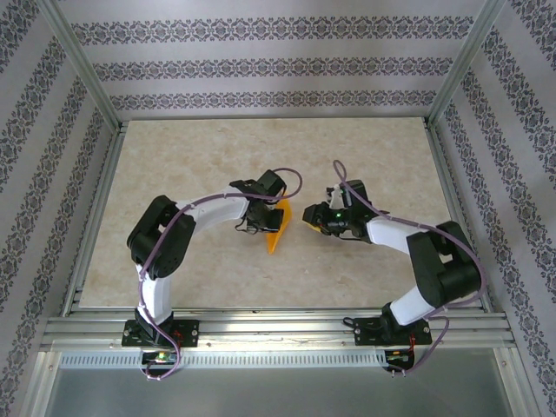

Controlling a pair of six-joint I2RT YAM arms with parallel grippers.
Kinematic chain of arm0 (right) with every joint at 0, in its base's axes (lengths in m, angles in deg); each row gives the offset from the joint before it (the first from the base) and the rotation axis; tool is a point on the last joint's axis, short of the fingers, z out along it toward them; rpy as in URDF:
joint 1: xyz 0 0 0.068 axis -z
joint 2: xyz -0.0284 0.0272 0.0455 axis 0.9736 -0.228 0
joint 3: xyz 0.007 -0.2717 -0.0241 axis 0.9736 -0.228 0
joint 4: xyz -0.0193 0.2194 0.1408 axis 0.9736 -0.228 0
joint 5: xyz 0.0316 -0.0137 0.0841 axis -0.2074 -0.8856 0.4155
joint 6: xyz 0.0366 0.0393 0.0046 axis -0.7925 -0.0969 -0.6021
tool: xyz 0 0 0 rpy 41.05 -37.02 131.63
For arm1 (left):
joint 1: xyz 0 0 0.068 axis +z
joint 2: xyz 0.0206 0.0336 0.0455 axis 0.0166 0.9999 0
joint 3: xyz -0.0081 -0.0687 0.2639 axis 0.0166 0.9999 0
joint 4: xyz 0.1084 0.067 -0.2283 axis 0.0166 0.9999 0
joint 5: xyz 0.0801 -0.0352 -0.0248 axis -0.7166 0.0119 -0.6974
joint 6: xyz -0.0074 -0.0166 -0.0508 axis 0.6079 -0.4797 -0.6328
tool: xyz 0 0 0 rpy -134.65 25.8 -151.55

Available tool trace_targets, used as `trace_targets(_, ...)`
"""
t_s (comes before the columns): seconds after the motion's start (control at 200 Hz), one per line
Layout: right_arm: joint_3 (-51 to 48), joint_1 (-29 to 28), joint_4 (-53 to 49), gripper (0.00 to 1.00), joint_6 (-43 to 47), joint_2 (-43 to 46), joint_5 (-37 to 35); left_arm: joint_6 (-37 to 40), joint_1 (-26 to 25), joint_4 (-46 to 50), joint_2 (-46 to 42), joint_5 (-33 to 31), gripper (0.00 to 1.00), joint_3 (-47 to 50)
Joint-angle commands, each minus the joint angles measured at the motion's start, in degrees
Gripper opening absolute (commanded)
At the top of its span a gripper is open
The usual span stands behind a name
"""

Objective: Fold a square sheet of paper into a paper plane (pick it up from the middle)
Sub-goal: Move the paper to the center of the table.

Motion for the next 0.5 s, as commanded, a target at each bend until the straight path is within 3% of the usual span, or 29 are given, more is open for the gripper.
trace_targets(0.0, -2.36, 1.98, -2.31, 0.36, 1.63, 1.58, -0.27, 4.21, 2.21, 8.67, -0.03, -6.36, 0.06, -3.88)
trace_targets(0.495, -3.53, 2.57, -1.65, 0.38, 1.21, 2.03, 0.71, 2.3, 4.21, 11.9, 7.49, -5.62, 0.09, -10.39)
